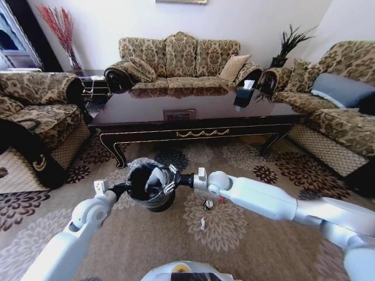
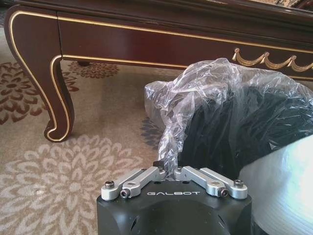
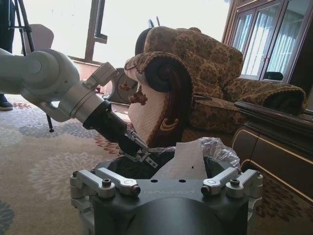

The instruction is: Move to the front of the table and pick up the trash from the floor, then place it into the trash bin.

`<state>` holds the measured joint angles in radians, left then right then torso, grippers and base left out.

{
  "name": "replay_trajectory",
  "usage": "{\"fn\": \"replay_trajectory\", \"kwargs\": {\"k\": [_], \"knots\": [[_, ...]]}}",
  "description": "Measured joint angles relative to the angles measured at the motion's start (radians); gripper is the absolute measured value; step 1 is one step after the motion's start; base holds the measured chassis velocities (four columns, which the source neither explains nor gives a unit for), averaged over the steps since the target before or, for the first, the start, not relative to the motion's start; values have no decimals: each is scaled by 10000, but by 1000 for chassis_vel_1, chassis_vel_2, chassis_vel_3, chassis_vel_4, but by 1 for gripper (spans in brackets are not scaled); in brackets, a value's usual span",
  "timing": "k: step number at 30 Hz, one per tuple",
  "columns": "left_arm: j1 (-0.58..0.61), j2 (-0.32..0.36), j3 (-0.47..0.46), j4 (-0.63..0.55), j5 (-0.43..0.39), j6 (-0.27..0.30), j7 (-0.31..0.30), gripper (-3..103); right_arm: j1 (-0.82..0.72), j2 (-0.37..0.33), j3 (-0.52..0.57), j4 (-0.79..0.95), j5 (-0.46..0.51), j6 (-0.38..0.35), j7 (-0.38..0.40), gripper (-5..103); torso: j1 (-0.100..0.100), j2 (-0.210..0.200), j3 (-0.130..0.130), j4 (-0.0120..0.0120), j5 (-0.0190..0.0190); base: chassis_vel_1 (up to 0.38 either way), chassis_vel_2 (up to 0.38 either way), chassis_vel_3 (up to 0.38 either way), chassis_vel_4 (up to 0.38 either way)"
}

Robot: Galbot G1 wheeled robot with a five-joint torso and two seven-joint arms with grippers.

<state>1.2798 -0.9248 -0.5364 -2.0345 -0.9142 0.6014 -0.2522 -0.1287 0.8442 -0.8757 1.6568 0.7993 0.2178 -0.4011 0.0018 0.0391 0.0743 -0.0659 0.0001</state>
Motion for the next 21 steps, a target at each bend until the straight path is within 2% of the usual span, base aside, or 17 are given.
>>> {"fn": "replay_trajectory", "kwargs": {"k": [8, 12, 15, 19, 20, 21], "knots": [[200, 10, -201, -90, -17, -5, 15, 3, 49, 52, 352, -385, -15, -11, 339, 100, 0, 0, 0, 1, -1, 0, 0, 0, 0], [300, -73, -361, -146, -30, -10, 21, 3, -80, 98, 803, -660, 204, -93, 1226, 100, 0, 0, 0, 0, -1, 0, 0, 0, 0], [383, -133, -546, -183, -39, -10, 11, 3, -228, 43, 1078, -728, 588, -358, 1486, 100, 0, 0, 0, 0, -2, 0, 0, 0, 0], [696, -114, -1157, -192, -102, 64, -277, 3, -666, -181, 1669, -845, 1237, -1536, 2266, 100, 0, 0, 0, 0, -2, 0, 0, 0, 0], [696, -114, -1157, -192, -102, 64, -277, 3, -666, -181, 1669, -845, 1237, -1536, 2266, 100, 0, 0, 0, 0, -2, 0, 0, 0, 0], [819, -46, -1393, -220, -230, 78, -360, 3, -827, -206, 1811, -1029, 1257, -2004, 2655, 100, 0, 0, 0, 1, -2, 0, 0, 0, 0]]}}
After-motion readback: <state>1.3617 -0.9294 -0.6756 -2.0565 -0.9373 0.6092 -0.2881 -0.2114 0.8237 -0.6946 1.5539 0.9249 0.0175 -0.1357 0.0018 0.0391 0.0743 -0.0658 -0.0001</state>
